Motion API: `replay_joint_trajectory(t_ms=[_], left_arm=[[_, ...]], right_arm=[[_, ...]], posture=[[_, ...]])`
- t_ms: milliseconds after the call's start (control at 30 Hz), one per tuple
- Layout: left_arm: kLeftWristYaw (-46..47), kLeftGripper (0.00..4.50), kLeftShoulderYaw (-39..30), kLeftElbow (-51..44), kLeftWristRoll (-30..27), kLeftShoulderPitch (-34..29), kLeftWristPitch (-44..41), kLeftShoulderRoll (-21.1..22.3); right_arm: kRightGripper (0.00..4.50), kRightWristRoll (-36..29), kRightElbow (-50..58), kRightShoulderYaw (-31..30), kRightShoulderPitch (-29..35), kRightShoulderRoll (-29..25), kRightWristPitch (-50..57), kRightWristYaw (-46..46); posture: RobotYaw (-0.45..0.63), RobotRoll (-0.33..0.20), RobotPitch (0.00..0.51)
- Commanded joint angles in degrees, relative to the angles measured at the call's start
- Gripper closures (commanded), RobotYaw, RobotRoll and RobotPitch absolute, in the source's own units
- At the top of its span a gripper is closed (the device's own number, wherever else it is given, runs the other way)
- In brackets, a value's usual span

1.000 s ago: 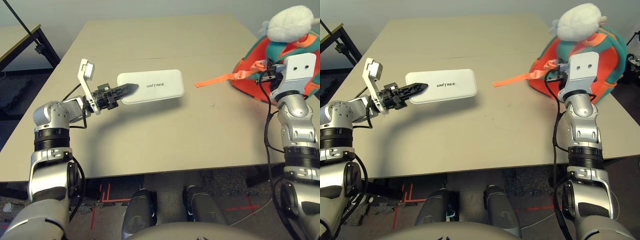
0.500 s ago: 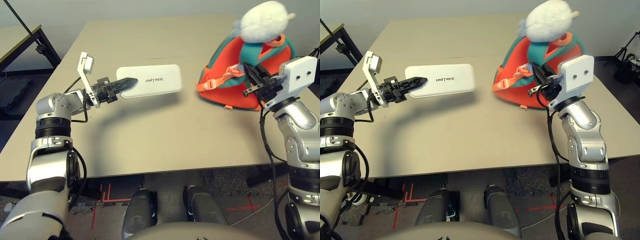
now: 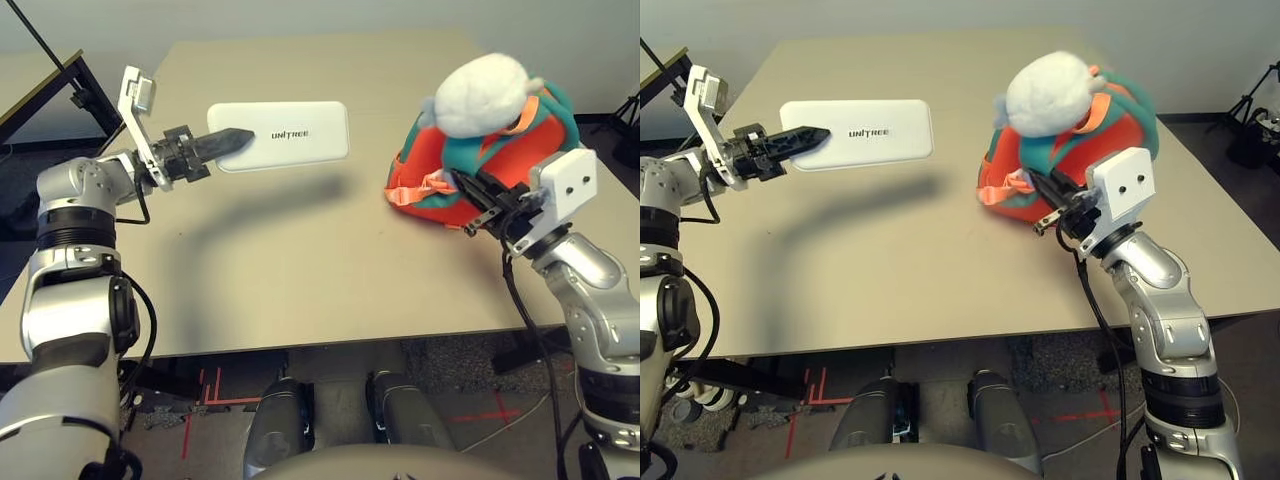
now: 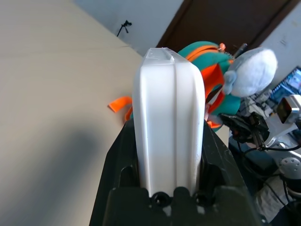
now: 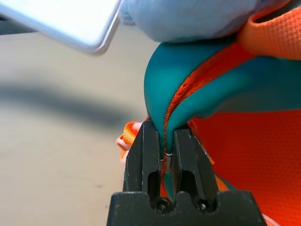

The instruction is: Put the pencil case into the backpack and zip it.

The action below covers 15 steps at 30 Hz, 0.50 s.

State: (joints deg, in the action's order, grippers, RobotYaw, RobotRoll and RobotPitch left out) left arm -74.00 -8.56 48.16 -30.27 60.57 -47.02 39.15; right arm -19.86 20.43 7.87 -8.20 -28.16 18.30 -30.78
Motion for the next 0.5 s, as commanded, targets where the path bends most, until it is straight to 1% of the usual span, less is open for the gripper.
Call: replay_joint_trajectory(t_ms=[33, 233, 333, 400, 500], left_arm=[[-2.53, 3.11, 0.83, 1.08, 1.18, 3.80, 2.26, -1.17], [-3.82, 3.11, 1.95, 4.36, 3.70, 7.80, 5.80, -4.21], [-4.13, 3.11, 2.01, 6.68, 5.00, 9.64, 8.30, -5.46], [-4.31, 3.11, 2.21, 8.35, 6.03, 10.88, 10.91, -6.41], [-4.75, 3.11, 3.33, 10.35, 8.78, 11.76, 18.28, -8.04]], right_arm=[[4.47, -2.25, 1.90, -0.27, 0.52, -0.94, 0.37, -2.85], [4.47, -4.96, 2.87, 1.37, -0.68, -3.10, 1.38, -4.59], [4.47, -5.33, 2.59, 1.56, -1.32, -3.90, 1.83, -4.77], [4.47, -5.06, 2.11, 1.40, -1.50, -4.21, 1.63, -5.06], [4.47, -4.92, 1.52, 0.82, -1.75, -4.33, 1.42, -5.59]], posture=[[-0.19, 0.000, 0.052], [-0.21, 0.000, 0.048], [-0.21, 0.000, 0.047], [-0.21, 0.000, 0.048], [-0.21, 0.000, 0.046]])
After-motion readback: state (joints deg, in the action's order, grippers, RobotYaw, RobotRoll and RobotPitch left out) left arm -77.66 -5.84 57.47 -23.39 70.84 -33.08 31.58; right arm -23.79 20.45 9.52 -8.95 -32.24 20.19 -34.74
